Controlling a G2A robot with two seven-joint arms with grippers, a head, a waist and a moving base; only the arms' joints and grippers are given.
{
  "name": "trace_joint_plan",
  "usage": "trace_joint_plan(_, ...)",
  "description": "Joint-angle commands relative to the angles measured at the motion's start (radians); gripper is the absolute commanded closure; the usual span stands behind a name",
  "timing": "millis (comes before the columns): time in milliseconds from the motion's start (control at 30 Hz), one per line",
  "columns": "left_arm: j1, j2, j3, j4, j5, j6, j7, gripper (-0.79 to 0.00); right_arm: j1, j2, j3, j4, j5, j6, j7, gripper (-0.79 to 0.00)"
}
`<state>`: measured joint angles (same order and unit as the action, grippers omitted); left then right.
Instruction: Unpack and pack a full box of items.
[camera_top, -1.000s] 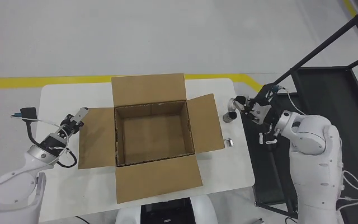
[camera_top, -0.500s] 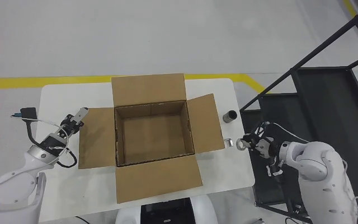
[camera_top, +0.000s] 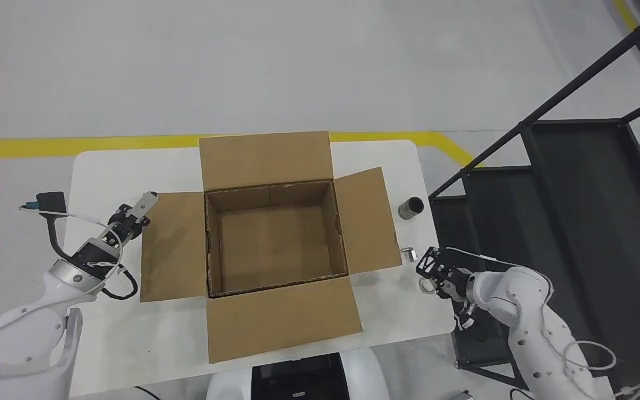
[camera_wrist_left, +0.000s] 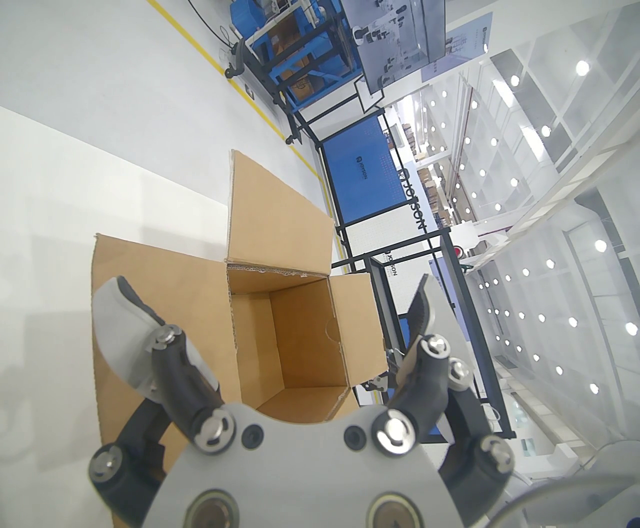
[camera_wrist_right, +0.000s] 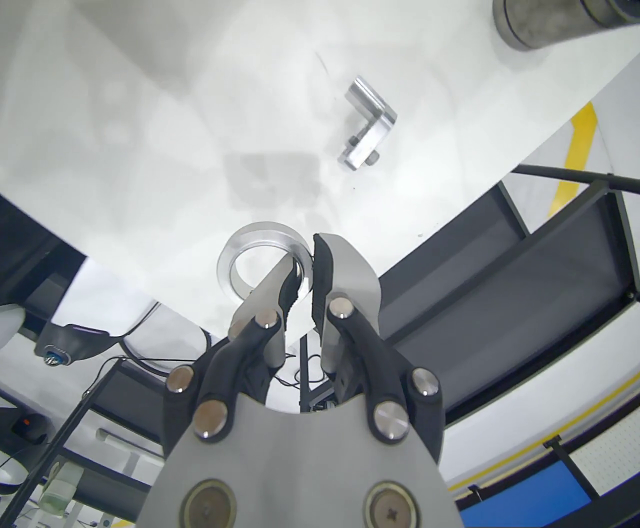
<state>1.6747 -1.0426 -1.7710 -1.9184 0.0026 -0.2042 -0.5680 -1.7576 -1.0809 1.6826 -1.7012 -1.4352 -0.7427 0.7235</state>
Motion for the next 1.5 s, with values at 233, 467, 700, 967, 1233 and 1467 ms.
trace_joint_plan(233, 0.000, 0.000, 0.000, 0.000, 0.000, 0.000, 0.000, -0.785, 0.049, -0.010, -0.125, 0.123, -0.213, 0.219, -0.178, 0.000)
trace_joint_plan(467, 0.000, 0.000, 0.000, 0.000, 0.000, 0.000, 0.000, -0.785, 0.089, -0.018, -0.170, 0.199, -0.223, 0.275, -0.214, 0.000)
trace_joint_plan(700, 0.000, 0.000, 0.000, 0.000, 0.000, 0.000, 0.000, -0.785, 0.081, -0.016, -0.151, 0.172, -0.171, 0.254, -0.215, -0.785)
trace_joint_plan(967, 0.000, 0.000, 0.000, 0.000, 0.000, 0.000, 0.000, -0.785, 0.030, -0.004, -0.076, 0.032, -0.121, 0.206, -0.165, -0.785)
trace_joint_plan(1233, 0.000, 0.000, 0.000, 0.000, 0.000, 0.000, 0.000, -0.785, 0.004, 0.001, 0.037, -0.044, 0.274, 0.079, -0.123, -0.785)
trace_joint_plan(1467, 0.000, 0.000, 0.000, 0.000, 0.000, 0.000, 0.000, -0.785, 0.045, 0.011, 0.092, -0.049, 0.730, 0.065, 0.020, -0.785)
